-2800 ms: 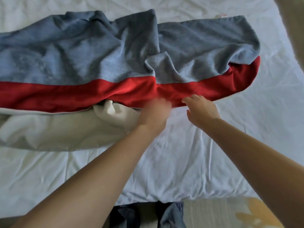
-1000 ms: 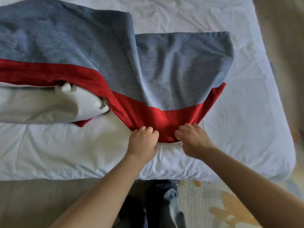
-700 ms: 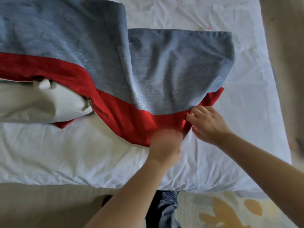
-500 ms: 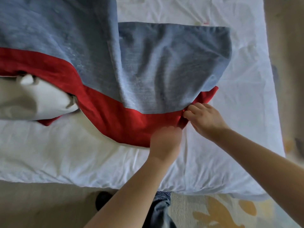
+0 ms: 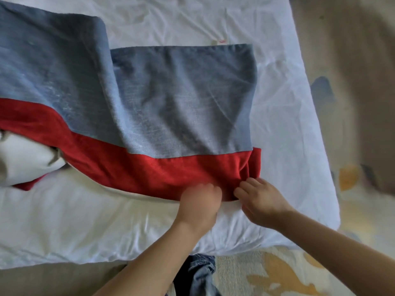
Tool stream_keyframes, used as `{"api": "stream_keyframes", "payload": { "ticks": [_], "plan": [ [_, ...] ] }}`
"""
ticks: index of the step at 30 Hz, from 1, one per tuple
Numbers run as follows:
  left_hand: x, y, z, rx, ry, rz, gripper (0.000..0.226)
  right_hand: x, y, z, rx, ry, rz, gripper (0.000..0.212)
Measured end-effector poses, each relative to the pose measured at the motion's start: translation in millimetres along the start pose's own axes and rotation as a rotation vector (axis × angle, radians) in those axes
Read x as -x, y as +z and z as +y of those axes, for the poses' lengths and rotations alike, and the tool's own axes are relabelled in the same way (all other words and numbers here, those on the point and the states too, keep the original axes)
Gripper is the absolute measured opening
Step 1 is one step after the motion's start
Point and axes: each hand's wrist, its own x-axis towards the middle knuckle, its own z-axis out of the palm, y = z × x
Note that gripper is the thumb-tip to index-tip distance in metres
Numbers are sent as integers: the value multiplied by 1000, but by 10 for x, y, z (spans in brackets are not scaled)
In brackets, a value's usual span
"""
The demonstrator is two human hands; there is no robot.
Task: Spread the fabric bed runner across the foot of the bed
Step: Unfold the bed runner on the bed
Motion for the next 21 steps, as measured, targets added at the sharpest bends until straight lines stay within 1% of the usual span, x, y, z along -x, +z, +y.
{"api": "stream_keyframes", "payload": {
  "ticks": [1,3,7,9,12,15,17,21],
  "plan": [
    [-6,-4,14,8,-3,-1,37,40,15,13,-1,8,8,13],
    [-45,-33,46,8,-11,-4,37,40,10,76,24,-34,47,6],
    [-192,-55,156,-15,11,14,34,-70,-56,301,83,-136,103,12],
    [-289,-54,226,-20,20,39,30,-107,-118,431,119,-136,136,13],
    [-414,-51,366,-30,24,45,27,-103,-192,581,162,-97,163,18],
    [-469,-40,547,-33,48,23,26,-35,-233,619,180,-89,103,26],
    [-490,-23,645,-27,61,9,27,68,-249,613,142,-72,33,23],
    [-528,-12,760,32,83,-18,31,371,-217,560,49,94,-177,18]
  ]
}}
